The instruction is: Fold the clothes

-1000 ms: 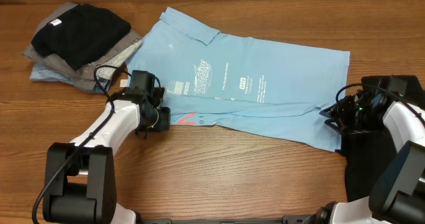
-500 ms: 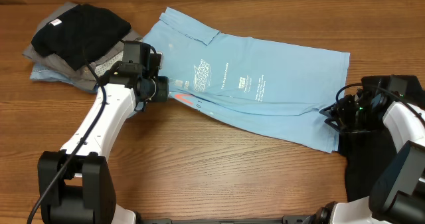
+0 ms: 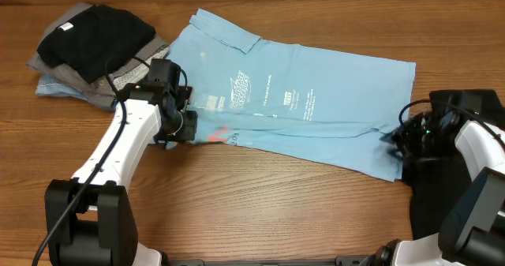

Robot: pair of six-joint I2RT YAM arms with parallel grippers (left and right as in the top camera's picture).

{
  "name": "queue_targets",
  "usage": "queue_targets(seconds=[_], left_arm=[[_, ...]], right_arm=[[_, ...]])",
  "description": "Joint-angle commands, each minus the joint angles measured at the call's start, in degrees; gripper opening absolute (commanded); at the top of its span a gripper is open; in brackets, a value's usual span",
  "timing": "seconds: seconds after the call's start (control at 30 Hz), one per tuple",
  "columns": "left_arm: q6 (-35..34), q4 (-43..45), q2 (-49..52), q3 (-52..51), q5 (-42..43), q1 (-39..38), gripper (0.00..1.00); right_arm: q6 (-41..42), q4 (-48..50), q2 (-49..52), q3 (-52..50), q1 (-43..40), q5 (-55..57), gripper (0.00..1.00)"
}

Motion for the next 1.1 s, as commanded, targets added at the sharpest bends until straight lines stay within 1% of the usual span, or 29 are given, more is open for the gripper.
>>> queue_targets(seconds=[0.0,0.03,0.07,0.13,0.17,0.2,0.3,0.33,0.37,0.5,0.57,0.73,0.87,0.97,1.03,1.07], left_arm=[[1.25,-0.57,-0.7,0.96,-3.85,0.07,0.38],[1.22,-0.55,-0.7,0.96,-3.82,0.07,0.48],[1.22,-0.55,-0.7,0.96,-3.87,0.07,0.54],[1.22,-0.46,-0.7,0.96,-3.87,0.07,0.74],[1.22,-0.37,-0.7,0.96,-3.87,0.07,0.78],[1.22,-0.28,-0.7,0.96,-3.87,0.11,0.8],[1.2,0.33,-0.7,0.96,-3.85,0.11,0.82],[1.2,0.37,-0.7,0.98,-3.85,0.11,0.83],[1.2,0.44,-0.7,0.98,-3.87,0.11,0.84],[1.22,0.81,-0.7,0.98,-3.87,0.13,0.85],[1.2,0.76,-0.7,0.96,-3.85,0.11,0.85],[1.18,0.83,-0.7,0.96,-3.3,0.11,0.87],[1.22,1.2,-0.44,0.94,-1.29,0.02,0.88],[1.22,1.9,0.0,0.55,1.51,-0.04,0.88],[1.25,2.21,0.42,-0.39,2.58,-0.17,0.85],[1.25,2.32,0.72,-1.01,2.58,-0.31,0.83]], right_arm=[[6.12,-2.58,-0.31,0.04,0.15,13.9,0.46],[6.14,-2.36,-0.31,-0.79,0.15,14.14,0.46],[6.19,-2.14,-0.31,-1.55,0.15,13.97,0.47],[6.56,-0.61,-0.31,-3.52,0.15,13.16,0.49],[6.8,0.26,-0.31,-4.55,0.2,12.79,0.5],[7.06,0.92,-0.28,-5.44,0.26,12.55,0.5],[8.39,3.8,-0.22,-8.85,0.26,12.55,0.5],[8.76,4.81,-0.22,-9.6,0.26,12.57,0.48],[8.79,5.73,-0.22,-10.12,0.26,12.59,0.42],[8.94,5.51,-0.22,-9.84,-0.7,12.66,0.09],[9.22,2.71,-0.24,-8.15,-3.06,13.99,0.04],[9.35,-3.65,-0.85,-3.76,-6.08,20.28,0.04],[9.31,-5.01,-1.64,-2.23,-6.16,21.16,0.05],[9.29,-5.03,-1.73,-2.21,-5.51,21.16,0.11],[9.14,-5.01,-1.73,-2.21,-5.07,21.09,0.18],[9.11,-5.01,-1.73,-2.21,-5.03,20.96,0.19]])
